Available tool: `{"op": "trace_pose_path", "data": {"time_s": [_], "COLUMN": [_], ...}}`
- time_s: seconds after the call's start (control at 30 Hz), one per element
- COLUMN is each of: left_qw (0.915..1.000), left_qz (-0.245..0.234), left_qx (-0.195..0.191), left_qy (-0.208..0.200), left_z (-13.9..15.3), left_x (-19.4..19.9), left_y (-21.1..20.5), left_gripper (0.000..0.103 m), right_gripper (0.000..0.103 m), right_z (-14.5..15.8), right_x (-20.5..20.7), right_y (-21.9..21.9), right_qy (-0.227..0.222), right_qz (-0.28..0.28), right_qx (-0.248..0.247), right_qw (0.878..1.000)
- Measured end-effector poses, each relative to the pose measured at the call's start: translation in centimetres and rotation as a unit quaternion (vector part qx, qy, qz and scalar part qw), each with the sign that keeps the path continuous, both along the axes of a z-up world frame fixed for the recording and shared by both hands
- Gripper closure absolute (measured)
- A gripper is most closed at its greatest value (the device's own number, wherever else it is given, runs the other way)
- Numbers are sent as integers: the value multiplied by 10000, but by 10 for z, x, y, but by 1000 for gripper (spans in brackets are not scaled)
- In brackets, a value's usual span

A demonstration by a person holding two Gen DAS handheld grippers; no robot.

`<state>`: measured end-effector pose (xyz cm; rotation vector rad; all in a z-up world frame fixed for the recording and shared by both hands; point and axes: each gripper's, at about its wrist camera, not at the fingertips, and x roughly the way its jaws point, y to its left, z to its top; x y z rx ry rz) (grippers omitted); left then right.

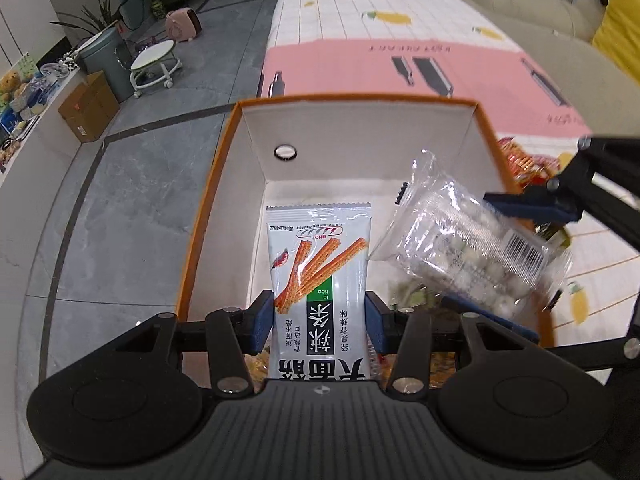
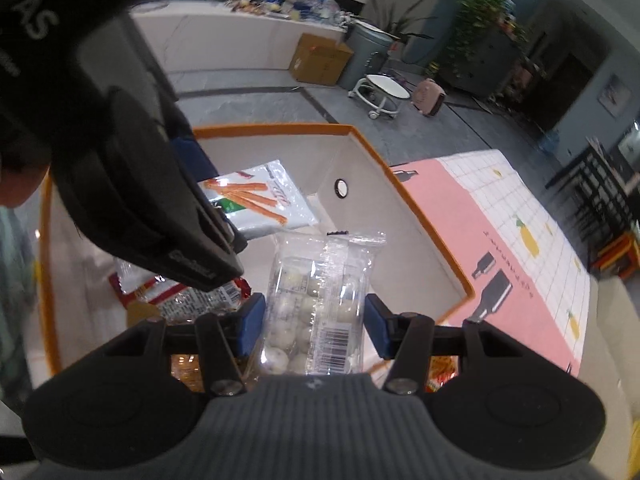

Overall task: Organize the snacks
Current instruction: 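Lower both packets into the box and open both tools, then move both tools back to the remaining snacks on the table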

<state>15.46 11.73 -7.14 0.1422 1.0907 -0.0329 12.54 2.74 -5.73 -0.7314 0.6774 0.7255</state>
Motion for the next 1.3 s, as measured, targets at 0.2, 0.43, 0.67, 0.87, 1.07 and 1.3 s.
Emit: {"op": "trace_pose_path", "data": {"time_s": [0.2, 0.43, 0.67, 0.87, 1.07, 1.3], "left_qw": [9997, 9985, 9973, 9972, 9981, 9987], "left_qz": [-36, -196, -218, -185, -164, 161], "left_qx": [152, 321, 473, 479, 432, 361], "left_qy": [206, 391, 525, 535, 409, -306], "left_z": [-19, -31, -41, -41, -30, 5], "left_x": [6, 8, 15, 13, 4, -16], "left_y": [6, 7, 2, 3, 4, 3], "left_gripper": [50, 49, 49, 42, 38, 30], "right_gripper": [52, 52, 51, 48, 31, 27], "right_z": [-15, -36, -47, -43, -31, -8], "right_x": [8, 13, 16, 19, 19, 20], "right_y": [14, 22, 31, 32, 29, 12], "right_qy": [-47, 152, 235, 289, 118, 169], "right_qz": [317, 508, 519, 480, 382, -58], "right_qx": [-342, -605, -747, -712, -626, -159], "right_qw": [9989, 9968, 9956, 9959, 9972, 9997]}}
